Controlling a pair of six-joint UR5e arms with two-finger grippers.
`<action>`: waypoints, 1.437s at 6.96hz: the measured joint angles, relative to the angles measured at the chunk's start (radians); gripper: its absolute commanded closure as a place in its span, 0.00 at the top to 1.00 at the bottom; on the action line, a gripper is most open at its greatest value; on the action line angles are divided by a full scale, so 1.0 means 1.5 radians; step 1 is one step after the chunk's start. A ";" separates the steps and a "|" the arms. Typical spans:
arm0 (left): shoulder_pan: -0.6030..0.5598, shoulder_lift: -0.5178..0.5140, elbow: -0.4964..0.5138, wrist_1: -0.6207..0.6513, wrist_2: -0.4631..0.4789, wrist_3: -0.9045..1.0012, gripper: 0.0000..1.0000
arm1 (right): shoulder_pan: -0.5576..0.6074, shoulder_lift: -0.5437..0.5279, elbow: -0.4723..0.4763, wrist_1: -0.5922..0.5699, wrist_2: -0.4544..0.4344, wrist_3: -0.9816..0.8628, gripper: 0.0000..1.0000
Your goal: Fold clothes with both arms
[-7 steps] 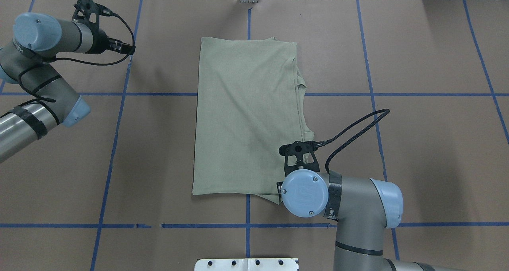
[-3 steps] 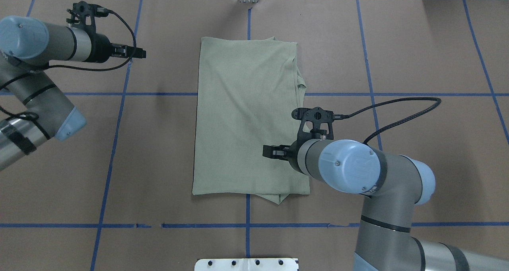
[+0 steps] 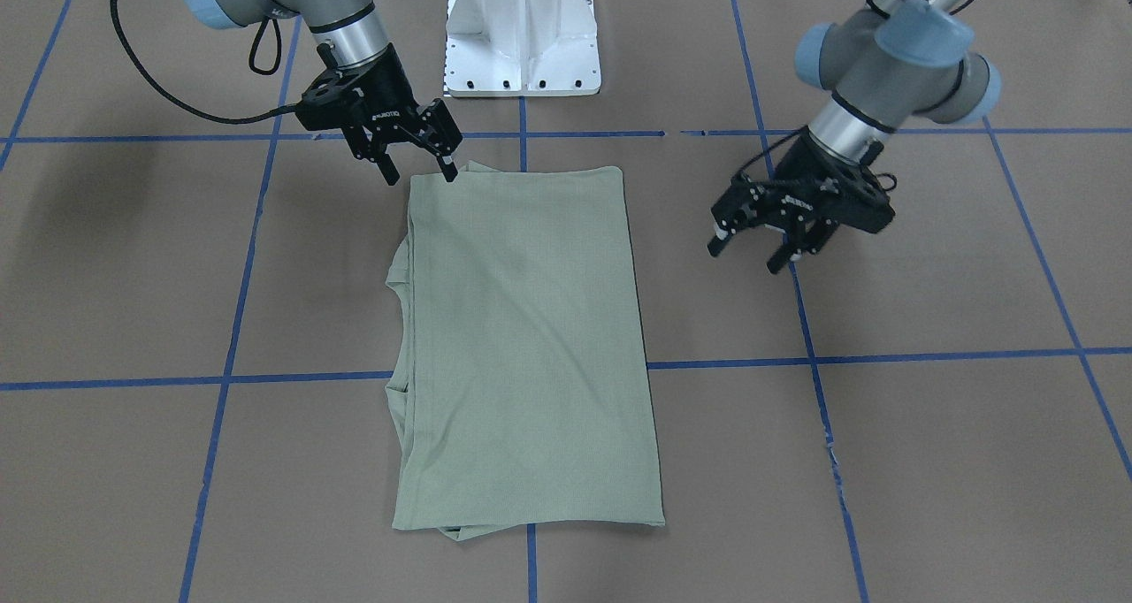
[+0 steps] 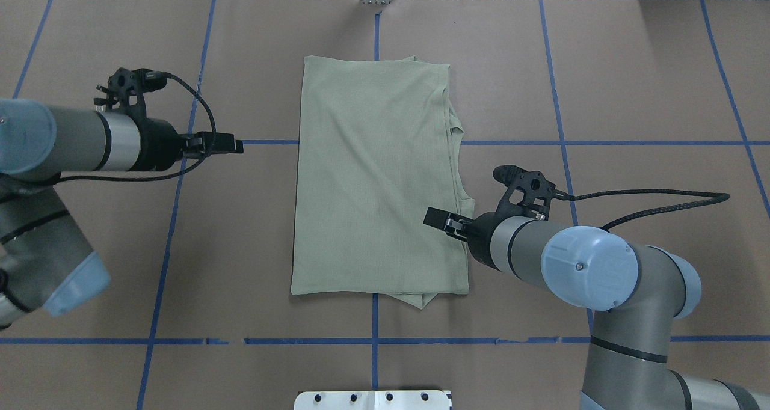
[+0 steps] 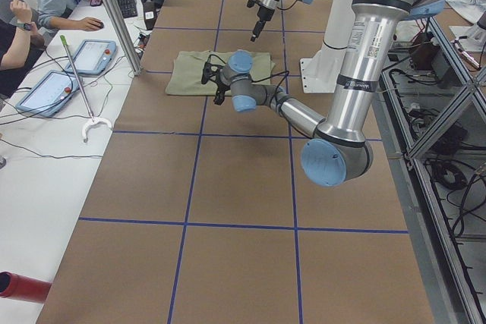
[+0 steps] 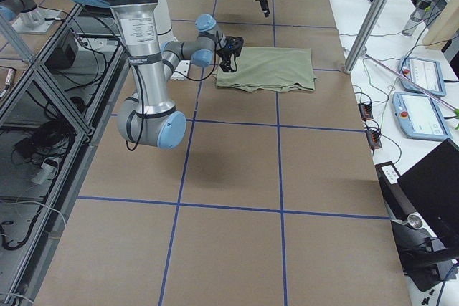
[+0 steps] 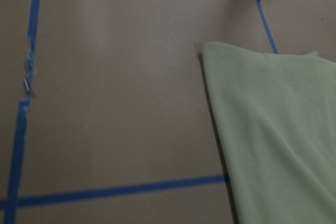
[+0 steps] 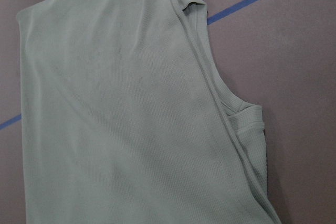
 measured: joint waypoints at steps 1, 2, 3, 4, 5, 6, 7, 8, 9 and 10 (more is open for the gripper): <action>0.080 0.023 -0.059 0.012 0.070 -0.116 1.00 | -0.002 -0.007 0.002 0.010 -0.012 0.038 1.00; 0.155 0.030 -0.081 0.017 0.148 -0.209 0.96 | -0.003 -0.010 0.003 0.014 -0.021 0.058 1.00; 0.213 0.027 -0.077 0.018 0.205 -0.272 0.94 | -0.004 -0.010 0.003 0.015 -0.026 0.066 1.00; 0.249 0.008 -0.048 0.018 0.237 -0.308 0.94 | -0.004 -0.009 0.003 0.016 -0.027 0.068 1.00; 0.264 -0.026 -0.002 0.017 0.252 -0.320 0.94 | -0.005 -0.008 0.003 0.016 -0.028 0.069 1.00; 0.269 -0.048 0.026 0.016 0.257 -0.321 0.94 | -0.005 -0.007 0.003 0.016 -0.028 0.069 1.00; 0.271 -0.054 0.035 0.015 0.257 -0.321 0.94 | -0.005 -0.007 0.003 0.016 -0.028 0.069 1.00; 0.272 -0.054 0.039 0.015 0.257 -0.320 0.94 | -0.005 -0.007 0.003 0.016 -0.028 0.069 1.00; 0.272 -0.053 0.043 0.016 0.256 -0.319 0.94 | -0.005 -0.006 0.002 0.016 -0.028 0.069 1.00; 0.273 -0.052 0.045 0.017 0.255 -0.318 0.94 | -0.005 -0.006 0.001 0.016 -0.028 0.069 1.00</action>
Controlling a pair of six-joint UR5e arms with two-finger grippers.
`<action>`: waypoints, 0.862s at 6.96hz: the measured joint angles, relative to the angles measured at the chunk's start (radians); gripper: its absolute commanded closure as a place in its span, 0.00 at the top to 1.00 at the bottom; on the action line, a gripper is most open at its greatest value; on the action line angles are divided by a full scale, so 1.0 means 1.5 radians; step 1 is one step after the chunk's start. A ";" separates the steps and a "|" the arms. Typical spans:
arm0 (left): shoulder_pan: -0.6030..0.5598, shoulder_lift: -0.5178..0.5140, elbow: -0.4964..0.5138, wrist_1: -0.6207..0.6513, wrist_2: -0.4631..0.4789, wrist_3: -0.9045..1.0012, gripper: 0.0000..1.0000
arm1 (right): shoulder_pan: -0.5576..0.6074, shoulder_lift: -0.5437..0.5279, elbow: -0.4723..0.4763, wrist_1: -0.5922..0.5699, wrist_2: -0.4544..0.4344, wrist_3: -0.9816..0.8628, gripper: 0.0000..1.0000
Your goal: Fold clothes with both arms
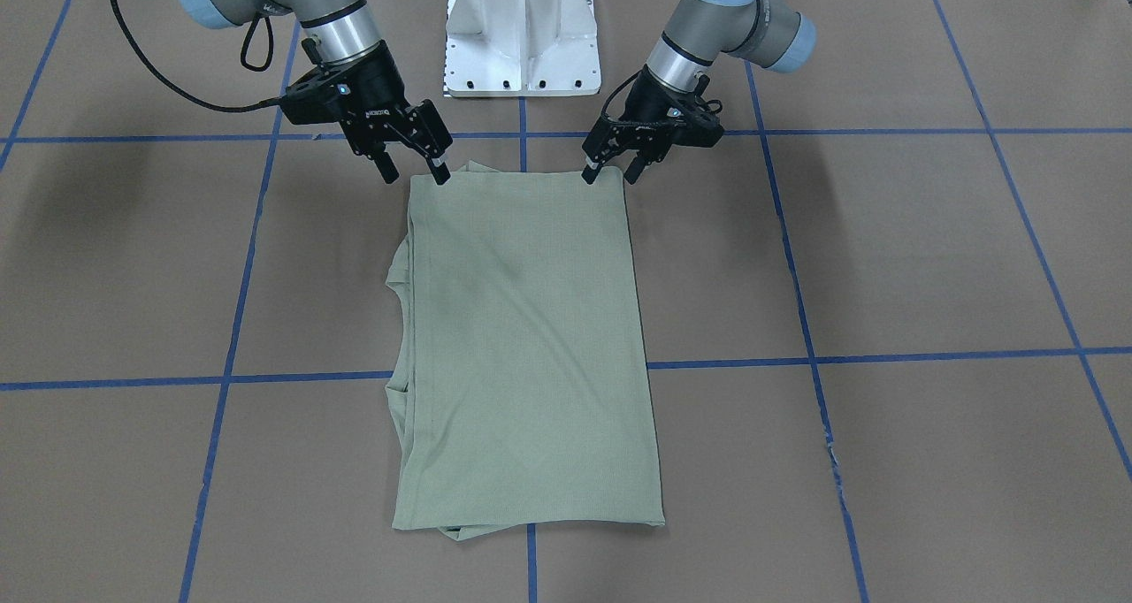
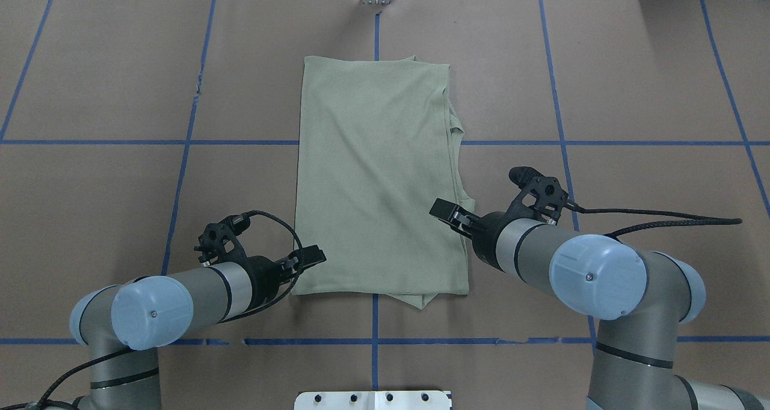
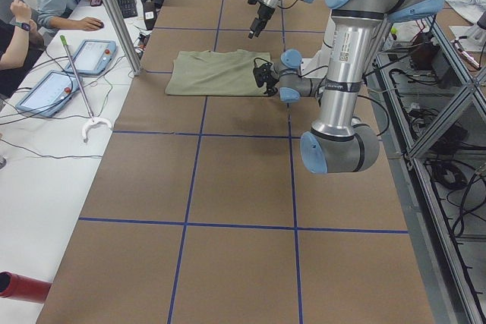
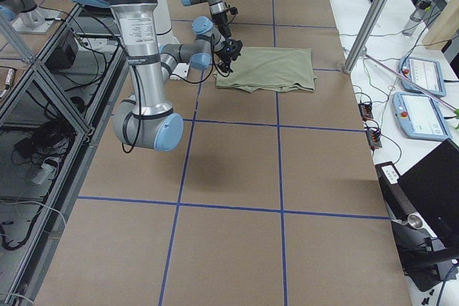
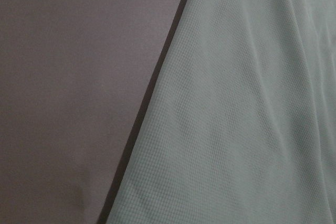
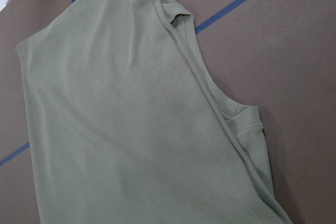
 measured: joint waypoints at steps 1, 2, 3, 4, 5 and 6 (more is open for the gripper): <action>0.004 0.000 0.001 0.001 0.000 0.001 0.94 | 0.000 0.000 -0.001 0.000 0.000 0.000 1.00; 0.011 0.000 0.001 0.001 0.000 0.001 0.94 | 0.000 0.000 -0.001 0.000 0.000 0.000 1.00; 0.017 0.000 0.003 0.001 0.000 0.001 0.94 | 0.000 0.001 -0.001 0.000 0.000 0.000 1.00; 0.020 0.001 0.008 0.001 0.000 0.001 0.94 | 0.000 0.002 -0.002 0.000 0.000 0.000 1.00; 0.022 0.001 0.012 0.001 0.000 0.001 0.94 | -0.001 0.003 -0.002 0.000 0.000 0.000 1.00; 0.023 0.000 0.013 0.001 0.000 0.002 0.94 | -0.001 0.004 -0.002 0.000 0.000 0.000 1.00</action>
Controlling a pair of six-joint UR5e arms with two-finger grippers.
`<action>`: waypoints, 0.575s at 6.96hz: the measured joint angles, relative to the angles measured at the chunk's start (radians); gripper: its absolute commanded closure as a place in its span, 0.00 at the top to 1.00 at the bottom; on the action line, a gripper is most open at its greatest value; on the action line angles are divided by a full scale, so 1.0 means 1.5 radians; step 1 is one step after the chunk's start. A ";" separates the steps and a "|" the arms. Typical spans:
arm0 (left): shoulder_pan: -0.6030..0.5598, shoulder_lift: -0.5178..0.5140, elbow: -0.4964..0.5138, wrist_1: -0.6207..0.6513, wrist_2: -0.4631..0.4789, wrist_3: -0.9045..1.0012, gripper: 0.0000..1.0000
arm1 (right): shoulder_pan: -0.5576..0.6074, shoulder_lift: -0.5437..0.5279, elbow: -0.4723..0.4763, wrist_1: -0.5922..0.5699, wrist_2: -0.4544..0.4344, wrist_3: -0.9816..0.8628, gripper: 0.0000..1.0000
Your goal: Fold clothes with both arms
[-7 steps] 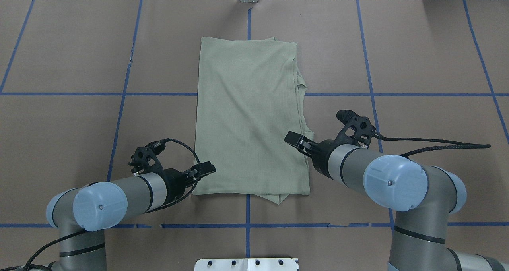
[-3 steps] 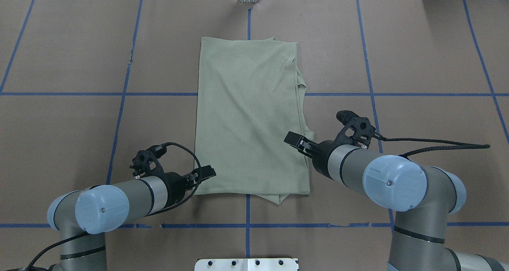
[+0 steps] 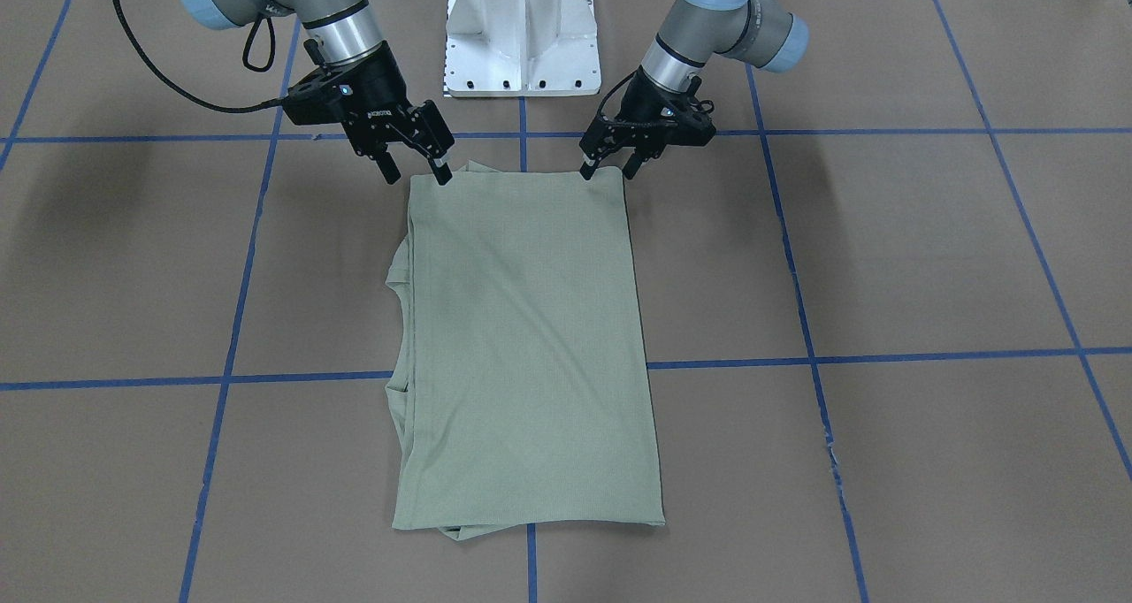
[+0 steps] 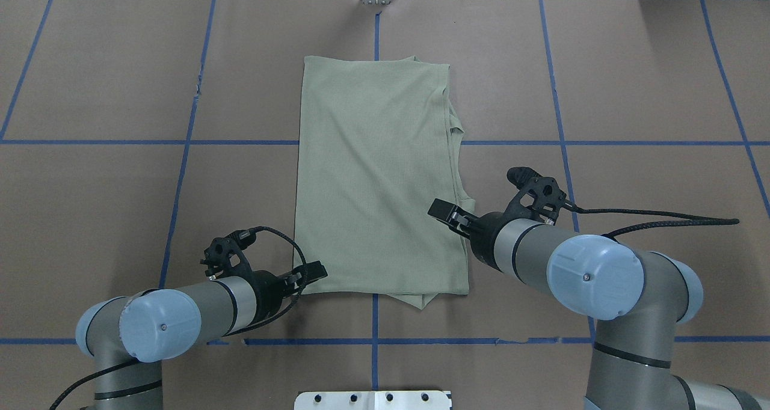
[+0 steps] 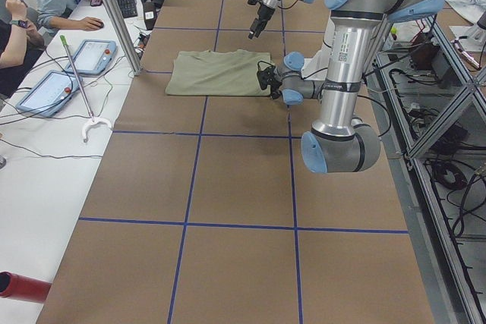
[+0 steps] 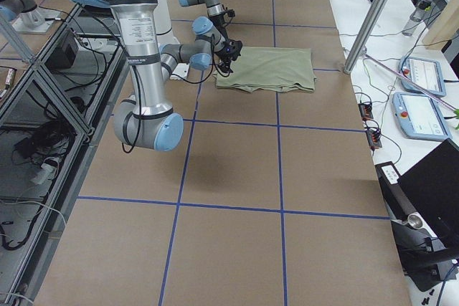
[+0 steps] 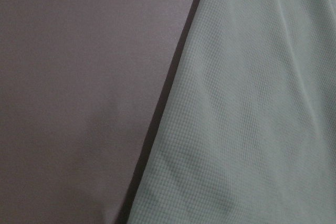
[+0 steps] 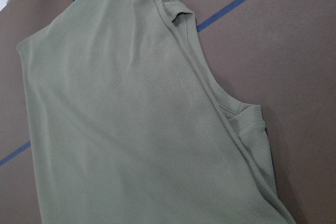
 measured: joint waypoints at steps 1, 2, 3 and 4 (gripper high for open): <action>0.000 -0.001 0.000 0.000 0.000 0.000 0.94 | 0.000 0.001 0.000 0.000 0.000 0.000 1.00; 0.001 -0.001 0.001 0.000 -0.001 0.001 0.94 | 0.000 0.001 0.000 0.000 0.000 0.000 1.00; 0.002 -0.001 0.003 0.000 -0.002 0.002 0.94 | 0.000 0.001 0.000 -0.001 0.000 0.000 1.00; 0.003 -0.002 0.007 0.000 -0.003 0.003 0.94 | 0.000 0.002 0.000 -0.001 0.000 0.000 1.00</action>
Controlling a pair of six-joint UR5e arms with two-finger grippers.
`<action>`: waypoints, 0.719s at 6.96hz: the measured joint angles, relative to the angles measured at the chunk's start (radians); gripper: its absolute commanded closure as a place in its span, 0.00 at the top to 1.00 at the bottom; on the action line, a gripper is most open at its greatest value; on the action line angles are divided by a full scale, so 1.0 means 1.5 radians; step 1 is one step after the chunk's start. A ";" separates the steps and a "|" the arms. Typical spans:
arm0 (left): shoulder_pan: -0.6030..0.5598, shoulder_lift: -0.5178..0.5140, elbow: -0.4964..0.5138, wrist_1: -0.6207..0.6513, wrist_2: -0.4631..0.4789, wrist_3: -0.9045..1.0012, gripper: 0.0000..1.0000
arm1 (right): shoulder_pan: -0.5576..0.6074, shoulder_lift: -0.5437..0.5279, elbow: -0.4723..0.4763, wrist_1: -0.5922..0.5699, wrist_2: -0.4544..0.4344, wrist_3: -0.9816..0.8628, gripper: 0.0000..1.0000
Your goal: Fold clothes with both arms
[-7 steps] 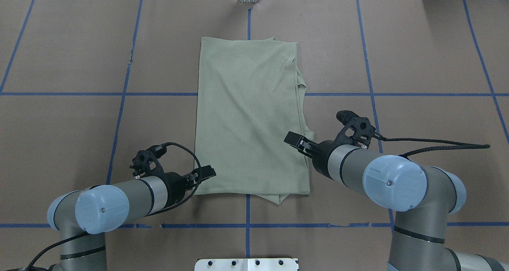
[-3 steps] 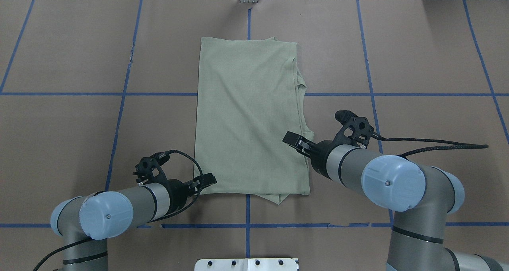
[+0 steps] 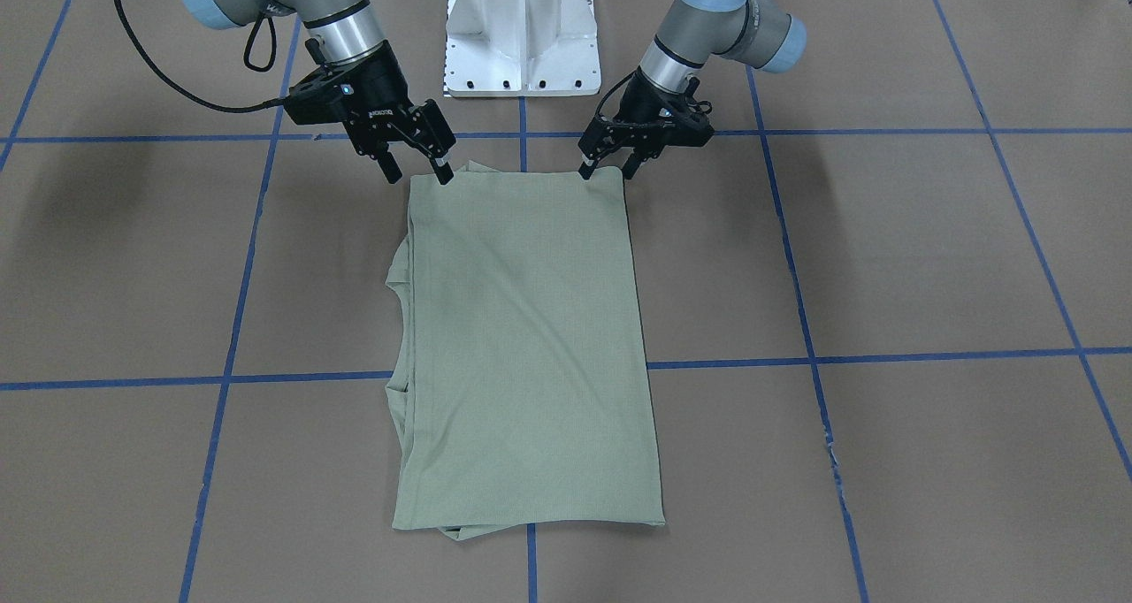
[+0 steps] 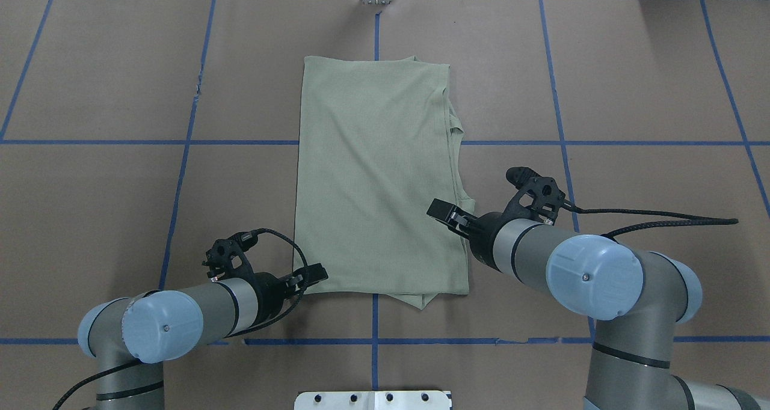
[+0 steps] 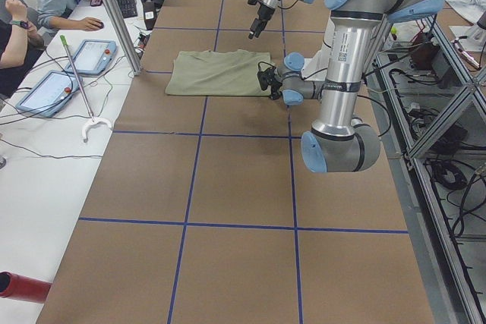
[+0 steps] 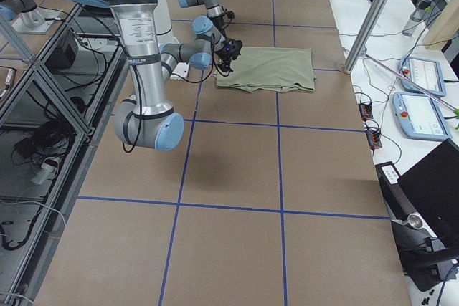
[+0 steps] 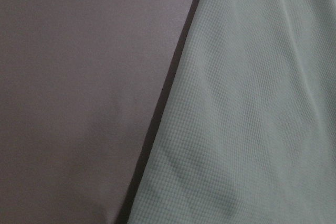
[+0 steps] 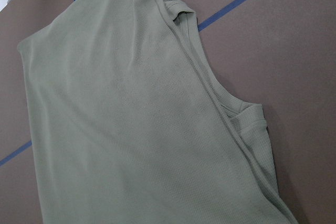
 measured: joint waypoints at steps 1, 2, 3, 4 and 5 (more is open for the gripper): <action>0.001 -0.001 0.001 0.000 -0.001 0.000 0.93 | 0.000 0.000 0.000 0.000 0.000 0.000 1.00; 0.003 -0.002 0.002 0.000 -0.001 0.000 0.78 | 0.000 0.000 0.000 0.000 0.000 0.000 1.00; 0.003 -0.004 0.002 -0.001 0.001 -0.001 0.44 | 0.000 0.000 0.000 0.000 0.000 0.000 1.00; 0.003 -0.005 0.002 -0.001 0.004 -0.001 0.35 | -0.001 0.000 0.000 0.000 0.000 0.000 1.00; 0.003 -0.006 0.002 -0.002 0.005 -0.002 0.35 | -0.002 0.000 -0.001 0.000 0.000 0.000 1.00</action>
